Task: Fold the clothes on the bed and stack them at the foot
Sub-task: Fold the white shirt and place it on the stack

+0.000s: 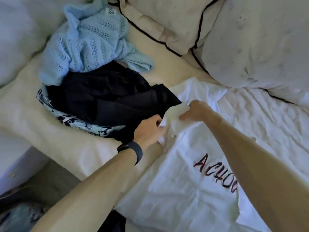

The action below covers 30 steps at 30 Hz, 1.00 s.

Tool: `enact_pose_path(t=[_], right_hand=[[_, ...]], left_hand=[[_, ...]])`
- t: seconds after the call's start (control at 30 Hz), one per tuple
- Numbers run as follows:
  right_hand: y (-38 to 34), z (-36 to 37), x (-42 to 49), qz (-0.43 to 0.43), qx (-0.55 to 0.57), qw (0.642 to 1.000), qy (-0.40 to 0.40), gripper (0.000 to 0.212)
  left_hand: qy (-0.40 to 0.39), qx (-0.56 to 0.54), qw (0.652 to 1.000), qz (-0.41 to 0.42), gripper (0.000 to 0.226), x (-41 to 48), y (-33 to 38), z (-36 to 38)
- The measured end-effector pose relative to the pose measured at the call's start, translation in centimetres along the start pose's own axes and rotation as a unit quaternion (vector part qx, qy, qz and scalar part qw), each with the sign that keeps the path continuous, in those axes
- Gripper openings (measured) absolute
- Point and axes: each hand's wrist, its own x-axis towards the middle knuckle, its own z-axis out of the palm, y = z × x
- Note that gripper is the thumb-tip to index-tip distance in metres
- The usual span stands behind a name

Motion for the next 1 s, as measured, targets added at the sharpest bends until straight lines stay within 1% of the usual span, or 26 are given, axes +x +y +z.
enact_pose_path(t=[0.03,0.07,0.1,0.17,0.2,0.23,0.3,0.33,0.37,0.4,0.43,0.47,0.5,0.53,0.57,0.6,0.67,0.7,0.77,0.8,0.83,0.87,0.9,0.93,0.97,1.0], right_hand=[[-0.2,-0.6,0.2,-0.023,0.019,1.000,0.004,0.038],[-0.5,-1.1,0.2,-0.058,0.066,0.996,0.032,0.020],[-0.9,-1.4,0.0,-0.096,0.126,0.985,0.074,0.009],[-2.5,-1.5,-0.5,-0.170,0.219,0.948,0.160,0.013],[-3.4,-1.1,-0.5,-0.198,0.236,0.935,0.178,0.013],[-4.4,-0.6,-0.5,-0.216,0.233,0.930,0.183,0.011],[-5.7,0.6,0.1,-0.221,0.193,0.938,0.183,0.007],[-6.1,0.9,0.5,-0.207,0.158,0.947,0.189,0.014],[-6.3,1.2,0.8,-0.179,0.123,0.958,0.186,0.025],[-6.3,1.2,1.2,-0.136,0.106,0.971,0.164,0.036],[-6.4,1.3,1.4,-0.093,0.106,0.981,0.130,0.041],[-6.5,1.4,1.6,-0.067,0.100,0.988,0.101,0.039],[-6.6,1.6,1.7,-0.068,0.088,0.990,0.091,0.031],[-6.8,1.8,1.8,-0.089,0.069,0.988,0.106,0.022],[-7.1,1.9,1.8,-0.116,0.067,0.983,0.128,0.020],[-7.3,1.9,1.6,-0.142,0.083,0.976,0.145,0.026],[-7.4,1.7,1.0,-0.166,0.120,0.968,0.148,0.039],[-7.0,1.6,0.5,-0.171,0.116,0.965,0.159,0.040],[-5.4,1.6,-1.1,-0.169,0.092,0.955,0.226,0.031],[-4.1,1.6,-2.1,-0.165,0.130,0.943,0.259,0.024],[-2.6,1.6,-3.3,-0.159,0.206,0.926,0.273,0.017],[-1.0,1.6,-4.7,-0.149,0.291,0.905,0.271,0.018],[1.0,1.6,-6.1,-0.138,0.359,0.884,0.265,0.022],[3.3,1.9,-7.6,-0.140,0.400,0.867,0.263,0.026],[5.7,2.5,-9.1,-0.148,0.418,0.857,0.262,0.032],[8.4,3.4,-10.4,-0.150,0.420,0.856,0.262,0.043]], left_hand=[[0.009,-0.053,0.999,-0.003,0.014,-0.3,-0.2,-0.4],[0.022,-0.106,0.994,-0.003,0.012,-0.7,-0.6,-0.8],[0.041,-0.148,0.988,0.001,0.010,-1.2,-1.1,-1.1],[0.098,-0.197,0.975,0.005,0.009,-2.2,-2.5,-1.4],[0.126,-0.199,0.972,0.001,0.010,-2.5,-3.2,-1.5],[0.145,-0.187,0.972,-0.010,0.011,-2.7,-3.9,-1.6],[0.153,-0.156,0.975,-0.047,0.010,-2.5,-5.0,-1.4],[0.147,-0.149,0.976,-0.065,0.012,-2.3,-5.5,-1.3],[0.139,-0.146,0.976,-0.079,0.015,-1.9,-5.8,-1.2],[0.132,-0.145,0.977,-0.089,0.018,-1.6,-6.0,-1.2],[0.127,-0.142,0.977,-0.096,0.022,-1.3,-6.1,-1.2],[0.122,-0.138,0.978,-0.102,0.025,-1.0,-6.2,-1.2],[0.115,-0.136,0.978,-0.106,0.028,-0.8,-6.2,-1.3],[0.110,-0.137,0.978,-0.111,0.030,-0.6,-6.3,-1.4],[0.107,-0.140,0.978,-0.116,0.032,-0.6,-6.2,-1.6],[0.108,-0.145,0.977,-0.117,0.032,-0.7,-6.1,-1.8],[0.124,-0.142,0.976,-0.106,0.027,-1.2,-5.7,-2.2],[0.137,-0.142,0.976,-0.092,0.024,-1.8,-5.3,-2.3],[0.173,-0.135,0.975,-0.037,0.020,-3.6,-4.0,-2.1],[0.200,-0.125,0.972,0.008,0.017,-4.6,-3.1,-1.9],[0.227,-0.113,0.965,0.060,0.012,-5.7,-2.2,-1.8],[0.237,-0.106,0.958,0.118,0.004,-6.8,-1.3,-1.7],[0.238,-0.088,0.952,0.173,0.013,-7.9,-0.2,-1.6],[0.231,-0.056,0.944,0.230,0.024,-8.8,0.6,-1.1],[0.220,-0.019,0.933,0.285,0.027,-9.8,1.2,-0.3],[0.210,0.015,0.916,0.342,0.021,-10.8,1.6,0.9]])
